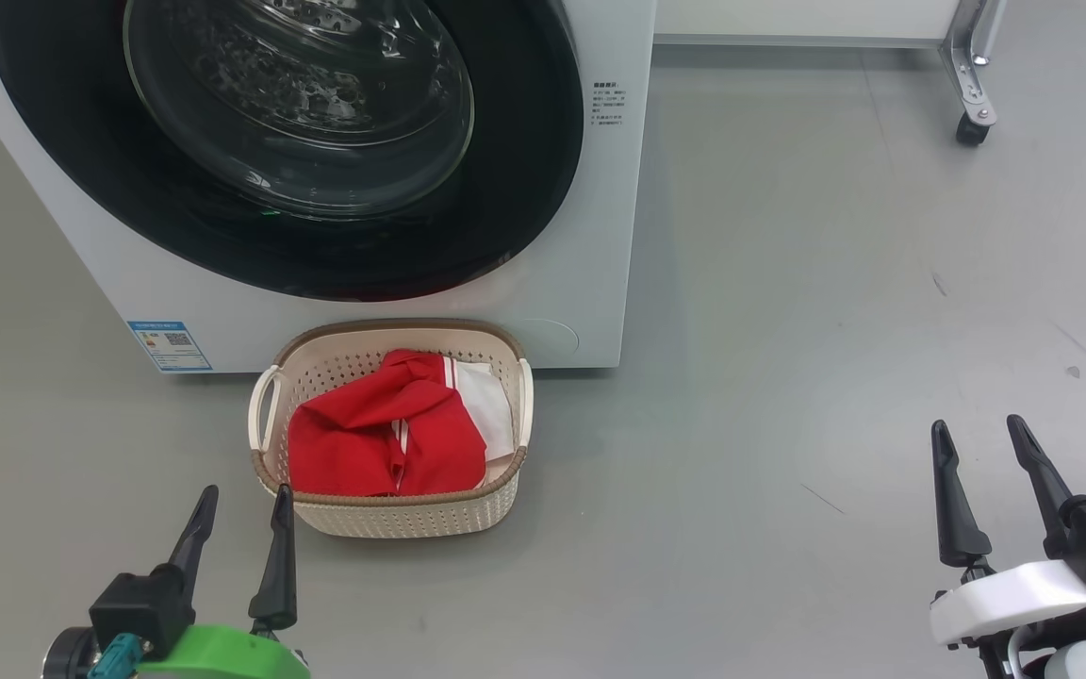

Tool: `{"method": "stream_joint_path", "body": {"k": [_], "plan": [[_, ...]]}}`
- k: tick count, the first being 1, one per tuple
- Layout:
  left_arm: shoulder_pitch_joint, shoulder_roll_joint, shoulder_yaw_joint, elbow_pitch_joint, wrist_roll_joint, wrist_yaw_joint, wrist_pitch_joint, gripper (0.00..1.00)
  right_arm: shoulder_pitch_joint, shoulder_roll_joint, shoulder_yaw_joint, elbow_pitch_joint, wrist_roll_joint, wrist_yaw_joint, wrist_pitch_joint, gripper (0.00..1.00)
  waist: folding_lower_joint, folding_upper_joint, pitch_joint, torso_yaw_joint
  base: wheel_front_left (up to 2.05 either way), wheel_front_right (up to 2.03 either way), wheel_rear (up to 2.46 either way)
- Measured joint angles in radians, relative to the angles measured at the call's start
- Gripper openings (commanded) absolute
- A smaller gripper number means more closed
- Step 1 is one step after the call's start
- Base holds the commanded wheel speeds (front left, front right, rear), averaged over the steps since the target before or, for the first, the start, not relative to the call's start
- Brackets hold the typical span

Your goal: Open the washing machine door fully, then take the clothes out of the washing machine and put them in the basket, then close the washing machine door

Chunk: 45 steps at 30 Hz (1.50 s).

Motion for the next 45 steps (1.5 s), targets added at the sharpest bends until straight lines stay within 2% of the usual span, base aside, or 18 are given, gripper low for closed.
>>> {"method": "stream_joint_path", "body": {"k": [45], "plan": [[0.0,0.0,0.008,-0.004,-0.038,0.0,0.0,1.0,0.036,0.038,-0.044,-0.005,-0.058,0.042,0.0,1.0,0.0,0.0,-0.009,0.002,0.0,0.0,0.0]]}}
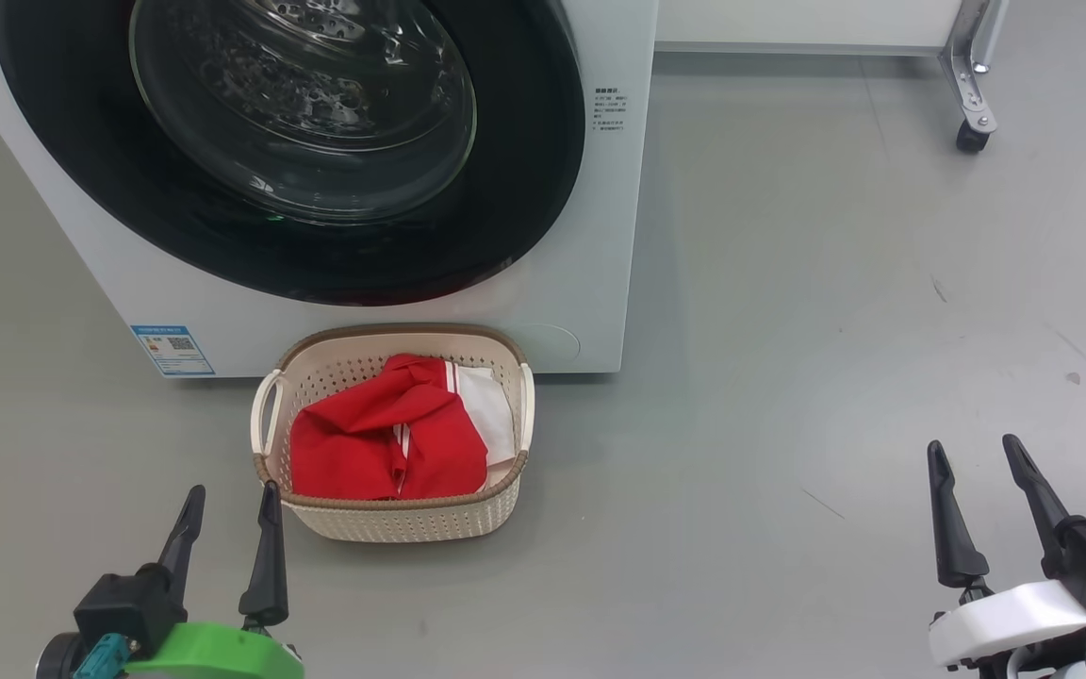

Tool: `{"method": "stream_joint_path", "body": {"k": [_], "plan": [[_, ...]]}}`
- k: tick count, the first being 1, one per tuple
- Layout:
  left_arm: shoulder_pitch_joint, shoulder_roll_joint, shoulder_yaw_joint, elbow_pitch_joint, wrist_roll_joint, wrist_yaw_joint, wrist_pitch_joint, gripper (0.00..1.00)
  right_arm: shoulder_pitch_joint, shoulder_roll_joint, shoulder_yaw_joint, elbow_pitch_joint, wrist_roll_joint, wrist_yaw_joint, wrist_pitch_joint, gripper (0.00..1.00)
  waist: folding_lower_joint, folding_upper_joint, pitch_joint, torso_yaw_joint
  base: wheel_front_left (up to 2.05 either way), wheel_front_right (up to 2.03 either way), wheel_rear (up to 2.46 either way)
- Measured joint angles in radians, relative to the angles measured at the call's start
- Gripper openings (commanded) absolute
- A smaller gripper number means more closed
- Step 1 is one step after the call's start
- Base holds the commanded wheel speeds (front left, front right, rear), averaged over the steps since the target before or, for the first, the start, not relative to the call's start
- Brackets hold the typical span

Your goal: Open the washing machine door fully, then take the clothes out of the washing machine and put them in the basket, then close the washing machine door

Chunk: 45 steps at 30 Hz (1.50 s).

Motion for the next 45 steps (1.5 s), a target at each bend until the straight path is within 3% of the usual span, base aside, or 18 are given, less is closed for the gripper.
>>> {"method": "stream_joint_path", "body": {"k": [45], "plan": [[0.009,0.0,-0.005,0.005,-0.006,-0.007,0.0,1.0,0.005,0.03,-0.034,0.007,-0.034,0.036,0.0,1.0,0.0,0.0,-0.009,0.003,0.0,0.0,0.0]]}}
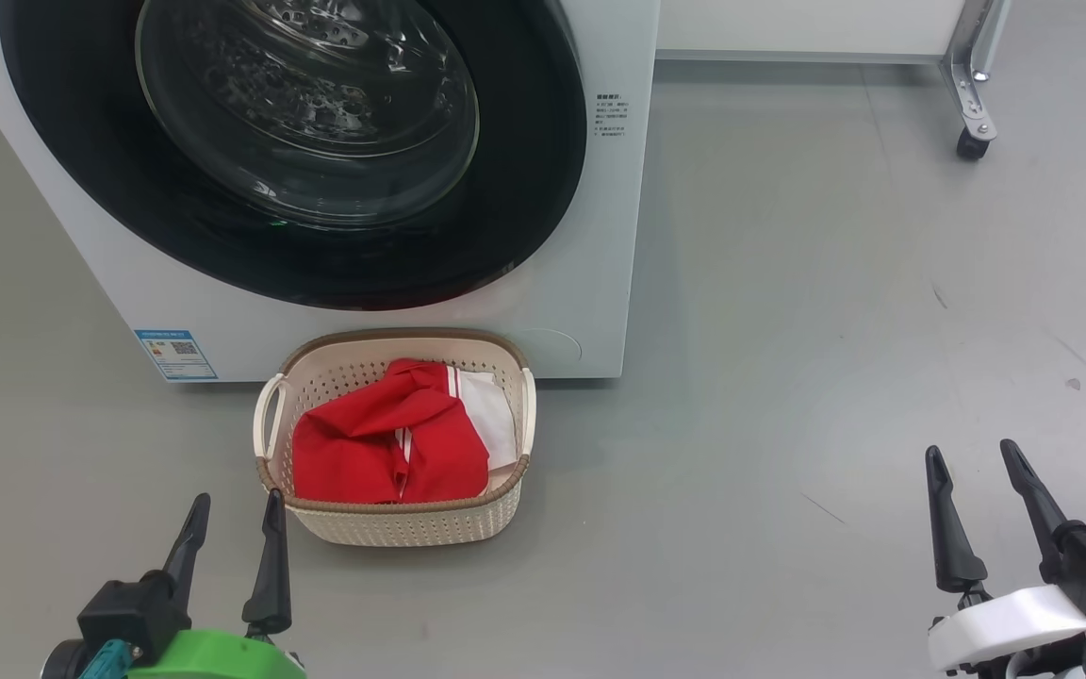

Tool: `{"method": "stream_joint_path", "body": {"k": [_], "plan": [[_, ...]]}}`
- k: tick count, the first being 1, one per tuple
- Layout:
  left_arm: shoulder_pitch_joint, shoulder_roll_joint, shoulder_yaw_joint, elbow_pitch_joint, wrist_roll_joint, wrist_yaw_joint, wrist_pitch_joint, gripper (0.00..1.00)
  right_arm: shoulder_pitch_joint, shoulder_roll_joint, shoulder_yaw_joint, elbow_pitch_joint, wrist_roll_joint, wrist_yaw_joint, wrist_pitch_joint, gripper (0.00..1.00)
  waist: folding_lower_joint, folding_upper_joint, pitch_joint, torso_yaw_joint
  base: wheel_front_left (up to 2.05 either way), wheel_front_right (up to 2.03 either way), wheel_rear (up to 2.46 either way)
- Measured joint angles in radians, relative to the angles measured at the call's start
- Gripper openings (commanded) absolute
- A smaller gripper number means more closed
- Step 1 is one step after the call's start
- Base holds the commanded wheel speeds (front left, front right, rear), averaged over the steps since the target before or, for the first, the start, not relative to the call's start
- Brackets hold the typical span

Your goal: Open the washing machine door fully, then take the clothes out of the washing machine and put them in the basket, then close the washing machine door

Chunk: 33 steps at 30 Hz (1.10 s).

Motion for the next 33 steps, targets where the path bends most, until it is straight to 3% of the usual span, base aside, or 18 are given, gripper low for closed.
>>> {"method": "stream_joint_path", "body": {"k": [5,6,16,33], "plan": [[0.002,0.0,-0.001,0.0,0.0,0.0,0.0,1.0,0.0,0.004,-0.002,0.001,-0.001,0.002,0.0,1.0,0.0,0.0,-0.003,0.0,0.0,0.0,0.0],[0.002,0.0,-0.003,0.002,0.0,0.0,0.0,0.0,0.0,0.005,-0.002,0.002,-0.001,0.004,0.0,0.0,0.0,0.0,-0.003,0.0,0.0,0.0,0.0],[0.03,-0.02,-0.016,0.054,-0.029,0.0,0.001,0.0,0.022,0.043,0.005,0.066,0.025,0.004,0.009,0.0,0.0,0.0,-0.004,-0.001,0.0,0.0,0.0],[0.03,-0.019,-0.002,0.038,-0.259,0.0,0.054,0.0,-0.001,0.057,-0.031,0.091,0.278,0.018,0.073,0.0,0.0,0.0,-0.005,-0.007,0.0,0.0,0.0]]}}
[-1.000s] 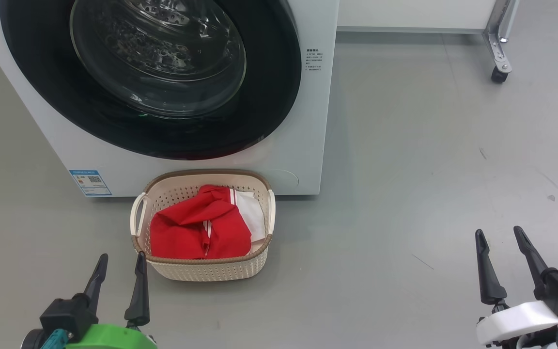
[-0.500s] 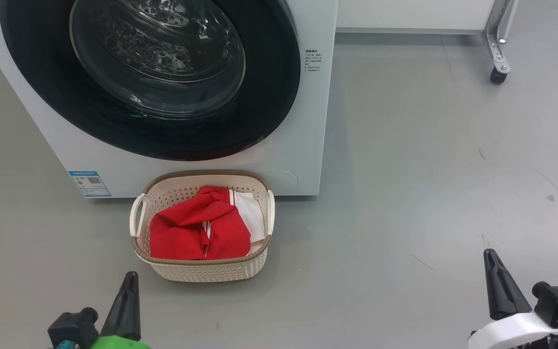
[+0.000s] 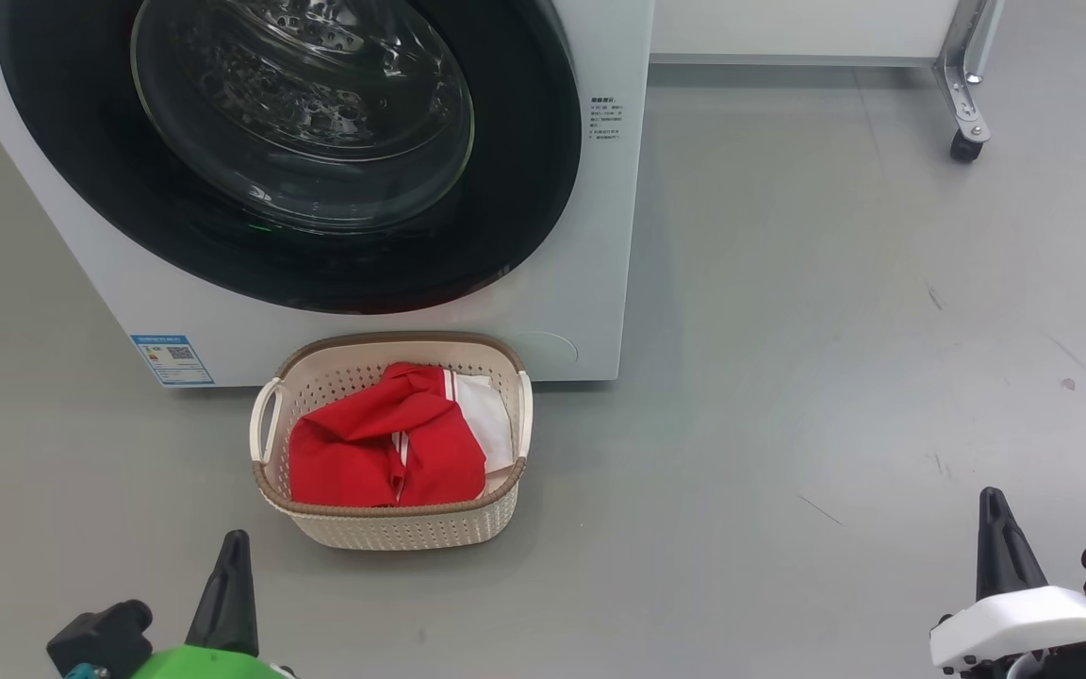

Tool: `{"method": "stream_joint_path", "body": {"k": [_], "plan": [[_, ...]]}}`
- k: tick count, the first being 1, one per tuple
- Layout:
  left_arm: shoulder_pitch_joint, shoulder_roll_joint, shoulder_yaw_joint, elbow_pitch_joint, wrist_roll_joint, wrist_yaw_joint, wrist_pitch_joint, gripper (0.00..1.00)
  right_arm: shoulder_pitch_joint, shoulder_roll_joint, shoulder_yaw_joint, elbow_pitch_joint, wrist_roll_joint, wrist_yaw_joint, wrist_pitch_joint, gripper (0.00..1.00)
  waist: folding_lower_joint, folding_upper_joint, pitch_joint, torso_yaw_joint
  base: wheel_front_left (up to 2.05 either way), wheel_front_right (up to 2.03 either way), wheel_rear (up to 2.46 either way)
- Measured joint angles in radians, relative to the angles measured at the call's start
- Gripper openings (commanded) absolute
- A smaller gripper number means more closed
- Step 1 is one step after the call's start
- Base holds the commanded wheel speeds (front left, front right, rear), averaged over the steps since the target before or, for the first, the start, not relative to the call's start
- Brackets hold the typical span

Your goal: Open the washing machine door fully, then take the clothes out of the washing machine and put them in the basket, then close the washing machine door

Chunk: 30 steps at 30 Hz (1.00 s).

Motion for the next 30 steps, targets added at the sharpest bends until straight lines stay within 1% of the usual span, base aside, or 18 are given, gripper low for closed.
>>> {"method": "stream_joint_path", "body": {"k": [4,11,15,20,21,25,30], "plan": [[-0.001,0.001,0.006,-0.002,-0.053,0.0,0.01,0.0,-0.008,0.004,-0.007,0.004,0.051,0.007,0.02,0.0,0.0,0.0,0.0,-0.001,0.0,0.0,0.0],[-0.003,0.007,0.014,-0.004,-0.143,0.0,0.036,0.0,-0.024,0.01,-0.02,0.011,0.141,0.009,0.044,0.0,0.0,0.0,-0.001,-0.003,0.0,0.0,0.0],[-0.003,0.011,0.018,-0.004,-0.193,0.0,0.05,0.0,-0.03,0.012,-0.029,0.015,0.193,0.017,0.062,0.0,0.0,0.0,-0.001,-0.005,0.0,0.0,0.0],[-0.007,0.016,0.023,-0.005,-0.257,0.0,0.068,0.0,-0.042,0.015,-0.039,0.021,0.259,0.017,0.08,0.0,0.0,0.0,-0.001,-0.006,0.0,0.0,0.0],[-0.008,0.017,0.026,-0.005,-0.289,0.0,0.072,0.0,-0.046,0.018,-0.042,0.023,0.286,0.018,0.087,0.0,0.0,0.0,-0.002,-0.007,0.0,0.0,0.0],[-0.01,0.02,0.029,-0.005,-0.321,0.0,0.08,0.0,-0.05,0.021,-0.047,0.026,0.326,0.026,0.097,0.0,0.0,0.0,-0.002,-0.008,0.0,0.0,0.0],[-0.021,0.025,0.036,-0.006,-0.385,0.0,0.098,0.0,-0.062,0.026,-0.057,0.032,0.393,0.028,0.114,0.0,0.0001,0.0,-0.002,-0.009,0.0,0.0,0.0]]}}
